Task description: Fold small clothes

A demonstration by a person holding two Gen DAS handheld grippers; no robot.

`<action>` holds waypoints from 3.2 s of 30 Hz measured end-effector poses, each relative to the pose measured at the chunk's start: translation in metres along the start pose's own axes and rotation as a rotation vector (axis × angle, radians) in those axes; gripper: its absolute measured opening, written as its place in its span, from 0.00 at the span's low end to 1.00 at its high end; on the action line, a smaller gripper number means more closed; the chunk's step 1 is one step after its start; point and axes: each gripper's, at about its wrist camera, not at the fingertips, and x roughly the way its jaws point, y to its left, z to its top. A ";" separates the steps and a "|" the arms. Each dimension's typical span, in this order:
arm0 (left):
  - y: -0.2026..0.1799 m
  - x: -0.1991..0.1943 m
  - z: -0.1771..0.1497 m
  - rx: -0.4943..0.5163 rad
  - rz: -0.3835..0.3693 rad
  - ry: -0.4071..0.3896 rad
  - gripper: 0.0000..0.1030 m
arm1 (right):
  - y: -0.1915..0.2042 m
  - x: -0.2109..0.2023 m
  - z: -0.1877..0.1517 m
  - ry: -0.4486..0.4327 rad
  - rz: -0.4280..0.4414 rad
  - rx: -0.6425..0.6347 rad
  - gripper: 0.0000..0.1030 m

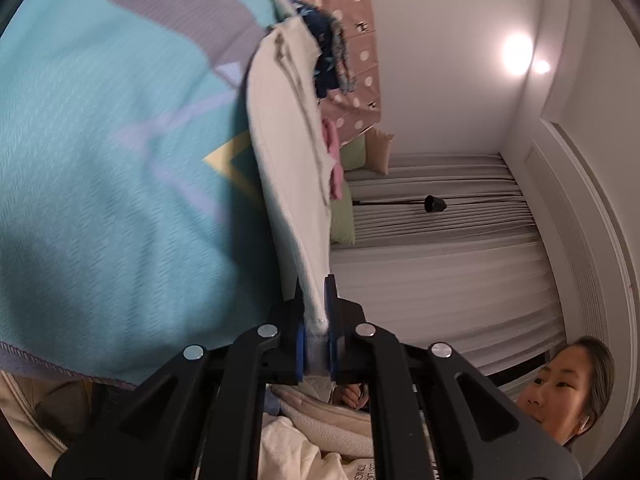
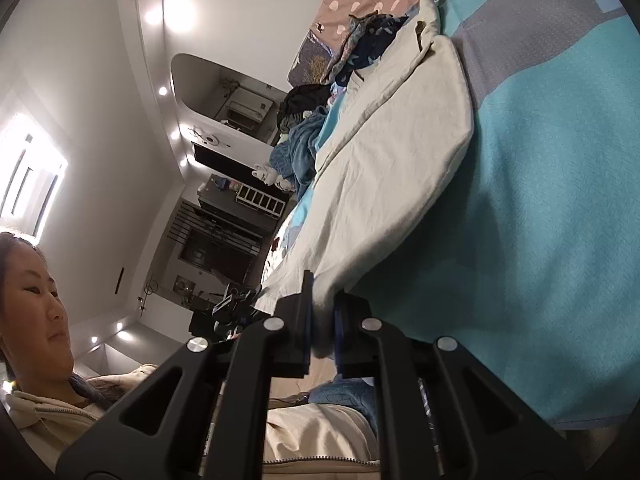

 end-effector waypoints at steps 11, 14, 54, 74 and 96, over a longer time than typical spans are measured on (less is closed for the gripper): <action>-0.054 -0.010 0.027 0.064 -0.093 -0.070 0.07 | 0.025 -0.017 0.019 -0.092 0.071 -0.040 0.08; -0.072 -0.007 0.044 0.075 -0.117 -0.094 0.07 | 0.040 -0.017 0.041 -0.109 0.103 -0.069 0.08; -0.033 0.235 0.411 -0.087 0.141 -0.065 0.09 | -0.130 0.172 0.427 -0.053 -0.130 0.218 0.13; -0.062 0.155 0.365 0.066 0.404 -0.134 0.52 | -0.025 0.201 0.379 0.034 -0.568 -0.256 0.67; 0.018 0.111 0.227 -0.225 0.255 0.033 0.67 | 0.122 0.405 0.078 0.422 -0.643 -1.313 0.81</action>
